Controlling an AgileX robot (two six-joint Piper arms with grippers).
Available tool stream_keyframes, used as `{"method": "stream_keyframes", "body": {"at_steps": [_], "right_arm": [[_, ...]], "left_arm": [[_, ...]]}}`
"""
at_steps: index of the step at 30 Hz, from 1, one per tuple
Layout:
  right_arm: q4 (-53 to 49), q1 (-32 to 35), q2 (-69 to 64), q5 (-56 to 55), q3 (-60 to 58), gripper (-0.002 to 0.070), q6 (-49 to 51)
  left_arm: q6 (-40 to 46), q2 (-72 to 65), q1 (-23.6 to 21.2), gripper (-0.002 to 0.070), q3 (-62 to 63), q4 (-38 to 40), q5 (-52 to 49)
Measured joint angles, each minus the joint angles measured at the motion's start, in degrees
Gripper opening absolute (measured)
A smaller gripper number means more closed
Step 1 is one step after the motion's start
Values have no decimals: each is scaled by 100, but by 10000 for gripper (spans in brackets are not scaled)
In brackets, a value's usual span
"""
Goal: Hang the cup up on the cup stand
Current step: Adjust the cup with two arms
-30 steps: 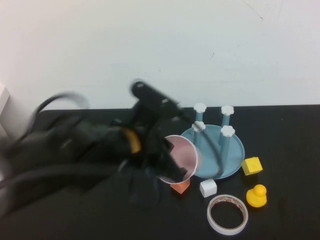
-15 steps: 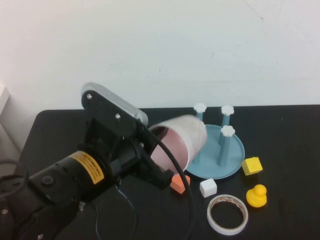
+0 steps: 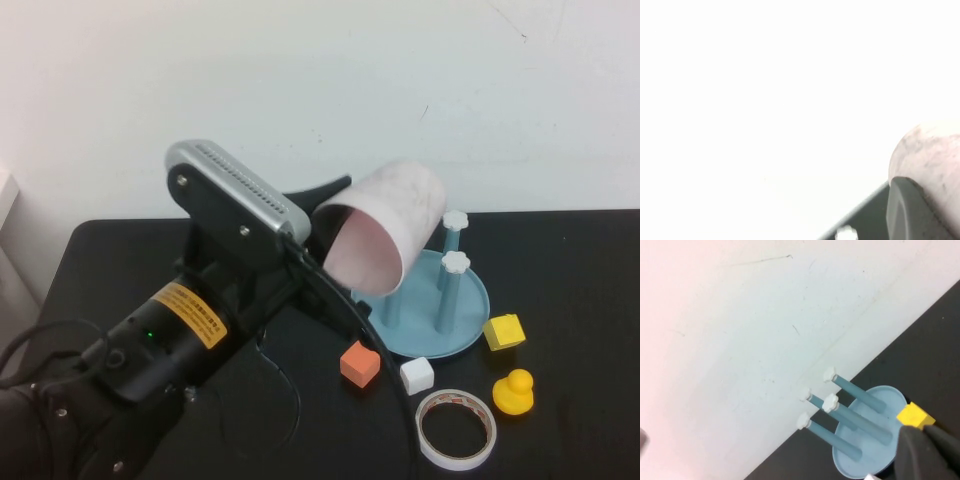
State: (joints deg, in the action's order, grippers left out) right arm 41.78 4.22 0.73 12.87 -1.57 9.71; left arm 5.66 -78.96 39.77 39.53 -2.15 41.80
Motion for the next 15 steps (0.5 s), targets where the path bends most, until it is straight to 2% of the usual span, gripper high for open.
{"method": "stream_keyframes", "body": {"at_steps": [7,15], "right_arm": [[476,0,0,82,0,-1,-254],[2787,0,0,506,0,-1,-2249]], "left_arm": [[498,-5,0,10,0,-13,1018],[761,-251,0,10,0,-13,1351]]}}
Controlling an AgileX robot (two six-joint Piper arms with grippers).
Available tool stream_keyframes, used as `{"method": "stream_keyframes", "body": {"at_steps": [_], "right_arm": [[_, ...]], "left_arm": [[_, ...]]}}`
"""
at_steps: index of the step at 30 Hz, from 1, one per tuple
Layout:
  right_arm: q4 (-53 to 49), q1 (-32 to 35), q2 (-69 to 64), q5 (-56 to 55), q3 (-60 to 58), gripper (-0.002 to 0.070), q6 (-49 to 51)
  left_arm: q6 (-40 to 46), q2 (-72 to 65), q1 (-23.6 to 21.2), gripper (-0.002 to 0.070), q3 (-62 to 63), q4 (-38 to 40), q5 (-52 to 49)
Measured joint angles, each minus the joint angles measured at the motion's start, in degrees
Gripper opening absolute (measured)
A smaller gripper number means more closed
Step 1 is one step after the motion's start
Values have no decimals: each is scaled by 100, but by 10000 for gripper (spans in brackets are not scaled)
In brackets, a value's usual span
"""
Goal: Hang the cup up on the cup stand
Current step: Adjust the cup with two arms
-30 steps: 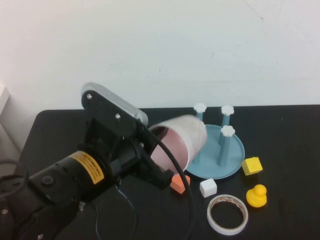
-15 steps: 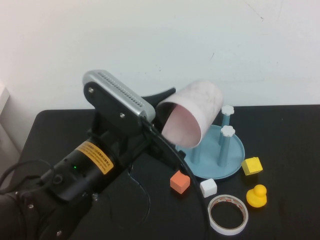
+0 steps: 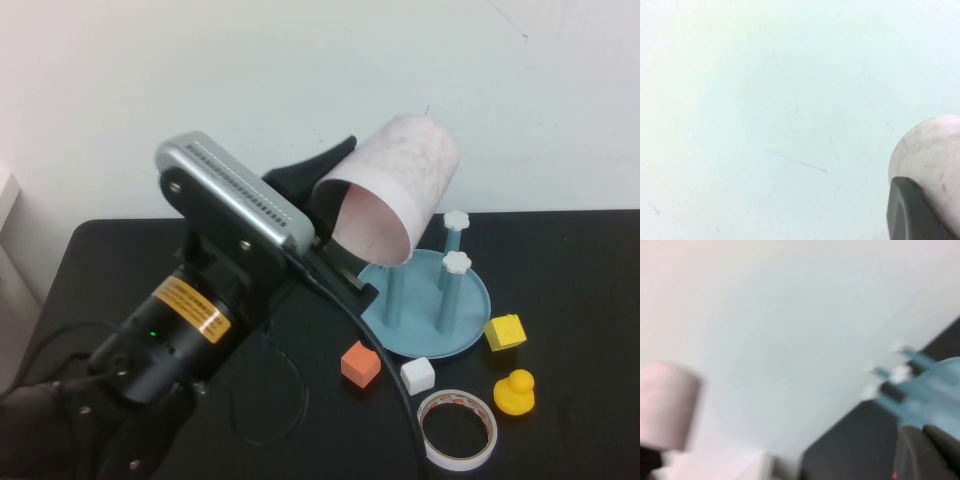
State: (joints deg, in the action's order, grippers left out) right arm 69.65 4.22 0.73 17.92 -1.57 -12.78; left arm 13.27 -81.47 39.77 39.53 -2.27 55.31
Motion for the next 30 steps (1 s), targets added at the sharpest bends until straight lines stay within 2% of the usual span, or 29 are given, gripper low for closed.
{"method": "stream_keyframes", "body": {"at_steps": [5,11,18,24,27,30], "right_arm": [[1485,0,0,323,0,-1,-1242],[2568,0,0,455,0,-1,-2417],[2790,0,0,491,0,-1,-3199],[2810,0,-140,603,0,1,-2988],[2810,0,-639,1011,26,69,-2801],[2810,0,-1271,1295,345,265,-2603]], "left_arm": [[13,-431,0,10,0,0,225],[13,-740,0,10,0,-12,271],[13,-775,0,10,0,-22,324],[16,-775,0,10,0,-22,324],[16,-775,0,10,0,-22,336],[16,-775,0,10,0,-22,398]]}}
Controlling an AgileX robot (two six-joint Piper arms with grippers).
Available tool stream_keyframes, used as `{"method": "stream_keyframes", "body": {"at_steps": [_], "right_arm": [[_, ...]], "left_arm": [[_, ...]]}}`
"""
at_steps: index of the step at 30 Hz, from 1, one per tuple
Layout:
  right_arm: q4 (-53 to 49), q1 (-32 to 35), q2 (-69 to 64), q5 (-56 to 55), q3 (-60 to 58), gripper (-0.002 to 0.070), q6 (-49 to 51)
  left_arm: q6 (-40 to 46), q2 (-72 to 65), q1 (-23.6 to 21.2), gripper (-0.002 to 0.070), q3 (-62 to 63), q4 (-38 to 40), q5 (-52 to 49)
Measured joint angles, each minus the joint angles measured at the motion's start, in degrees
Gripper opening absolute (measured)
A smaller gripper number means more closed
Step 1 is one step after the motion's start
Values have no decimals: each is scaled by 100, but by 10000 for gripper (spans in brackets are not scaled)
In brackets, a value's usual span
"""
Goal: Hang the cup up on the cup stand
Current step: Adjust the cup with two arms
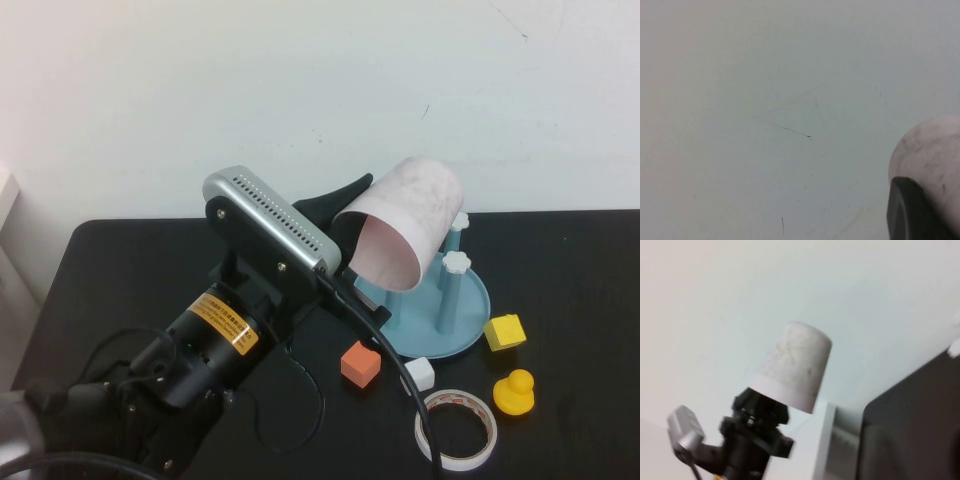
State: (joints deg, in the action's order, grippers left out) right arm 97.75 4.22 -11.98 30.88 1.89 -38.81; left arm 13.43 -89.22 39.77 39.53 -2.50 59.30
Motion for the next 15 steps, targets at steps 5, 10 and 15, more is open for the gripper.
{"method": "stream_keyframes", "body": {"at_steps": [5,10,15], "right_arm": [[0,0,-1486,547,796,546,98],[-11,0,-3289,1639,1633,594,-17],[-22,-184,-5154,2335,2576,599,-176]], "left_arm": [[0,0,0,10,0,0,90],[0,0,0,10,0,0,90],[0,0,0,10,0,0,138]]}}
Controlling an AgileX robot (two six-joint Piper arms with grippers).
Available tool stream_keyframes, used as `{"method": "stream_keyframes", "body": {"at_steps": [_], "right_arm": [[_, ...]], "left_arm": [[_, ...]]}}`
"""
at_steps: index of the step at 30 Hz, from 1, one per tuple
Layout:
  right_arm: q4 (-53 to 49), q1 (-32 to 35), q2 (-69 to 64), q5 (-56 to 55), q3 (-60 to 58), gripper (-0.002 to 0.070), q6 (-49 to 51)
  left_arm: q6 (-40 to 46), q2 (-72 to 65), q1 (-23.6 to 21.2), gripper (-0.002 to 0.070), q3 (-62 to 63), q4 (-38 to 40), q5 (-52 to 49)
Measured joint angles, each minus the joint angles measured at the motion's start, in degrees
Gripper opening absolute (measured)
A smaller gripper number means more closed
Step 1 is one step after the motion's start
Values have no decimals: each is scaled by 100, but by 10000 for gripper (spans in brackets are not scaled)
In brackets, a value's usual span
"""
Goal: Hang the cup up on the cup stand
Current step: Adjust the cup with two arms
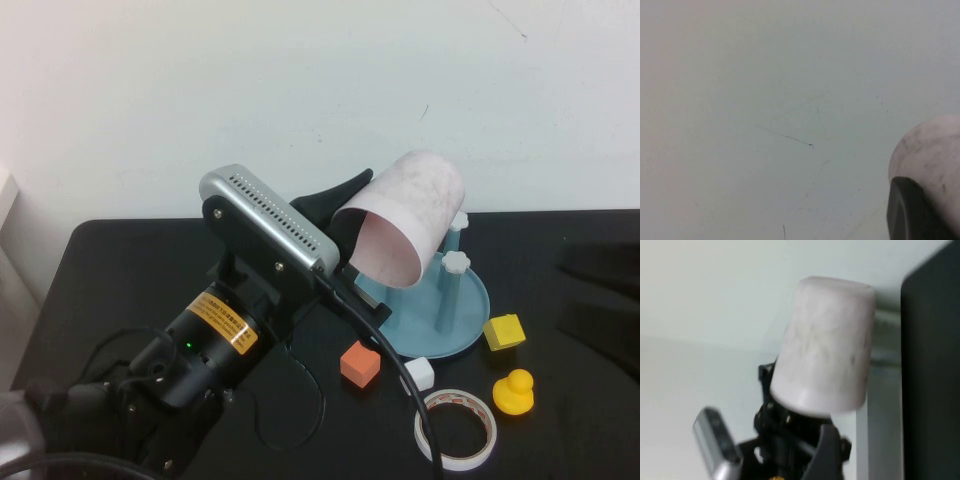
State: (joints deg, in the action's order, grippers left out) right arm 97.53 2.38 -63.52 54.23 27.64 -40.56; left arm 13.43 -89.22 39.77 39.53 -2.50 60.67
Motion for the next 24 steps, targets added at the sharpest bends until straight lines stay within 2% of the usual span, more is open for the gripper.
{"method": "stream_keyframes", "body": {"at_steps": [5,10,15,24], "right_arm": [[-11,-671,-1200,109,961,600,-81],[-11,-1323,-1836,-138,1875,600,-230],[-27,-1503,-2047,-443,2379,599,-256],[-27,-1517,-2136,-938,2495,599,-173]], "left_arm": [[0,0,0,10,0,0,0],[0,0,0,10,0,0,0],[72,0,0,10,0,26,56],[102,0,0,10,0,18,69]]}}
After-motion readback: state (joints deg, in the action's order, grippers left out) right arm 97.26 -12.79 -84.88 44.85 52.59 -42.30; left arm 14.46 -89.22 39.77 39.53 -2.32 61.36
